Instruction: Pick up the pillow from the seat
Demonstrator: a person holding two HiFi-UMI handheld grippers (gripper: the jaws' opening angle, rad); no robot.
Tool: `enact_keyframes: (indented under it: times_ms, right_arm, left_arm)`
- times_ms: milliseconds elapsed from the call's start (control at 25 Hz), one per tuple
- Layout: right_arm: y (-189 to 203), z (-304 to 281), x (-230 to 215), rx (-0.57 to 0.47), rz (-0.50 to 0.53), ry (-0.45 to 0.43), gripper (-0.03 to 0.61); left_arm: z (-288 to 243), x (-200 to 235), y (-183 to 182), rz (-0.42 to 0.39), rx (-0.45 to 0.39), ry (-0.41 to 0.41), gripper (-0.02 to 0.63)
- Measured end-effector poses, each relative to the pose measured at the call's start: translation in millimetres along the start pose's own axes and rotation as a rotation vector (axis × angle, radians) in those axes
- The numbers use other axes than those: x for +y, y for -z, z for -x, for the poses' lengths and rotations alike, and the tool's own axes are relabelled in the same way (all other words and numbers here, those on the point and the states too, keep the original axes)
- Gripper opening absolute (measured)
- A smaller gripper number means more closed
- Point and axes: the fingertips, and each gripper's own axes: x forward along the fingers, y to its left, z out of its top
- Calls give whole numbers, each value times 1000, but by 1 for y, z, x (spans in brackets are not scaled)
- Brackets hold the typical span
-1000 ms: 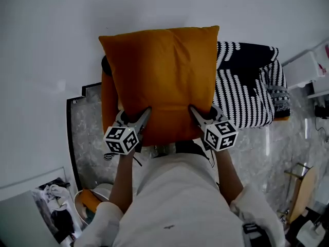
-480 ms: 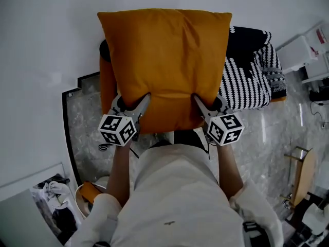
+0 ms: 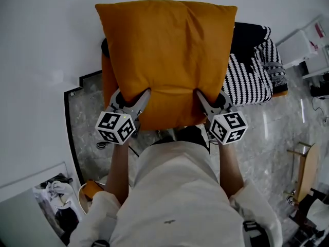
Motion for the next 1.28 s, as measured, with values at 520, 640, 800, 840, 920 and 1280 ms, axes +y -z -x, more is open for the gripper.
enact_keyframes:
  times_ms: [520, 640, 800, 840, 920, 1280]
  right_arm:
    - [-8, 8, -4, -12, 2, 1, 184]
    - [-7, 9, -5, -17, -10, 2, 181]
    - [-6, 10, -5, -20, -14, 12, 178]
    - [-6, 10, -4, -20, -14, 14, 177]
    - [-6, 10, -4, -19, -13, 16, 176]
    - [-4, 8, -5, -15, -12, 19, 176]
  left_arm:
    - [-2, -8, -7, 2, -14, 2, 316]
    - [-4, -9, -9, -11, -14, 6, 316]
    - [-3, -9, -10, -19, -12, 13, 315]
    - [-3, -9, -10, -19, -12, 14, 314]
    - [-3, -9, -9, -18, -12, 15, 314]
    - [-4, -7, -8, -17, -5, 17, 314]
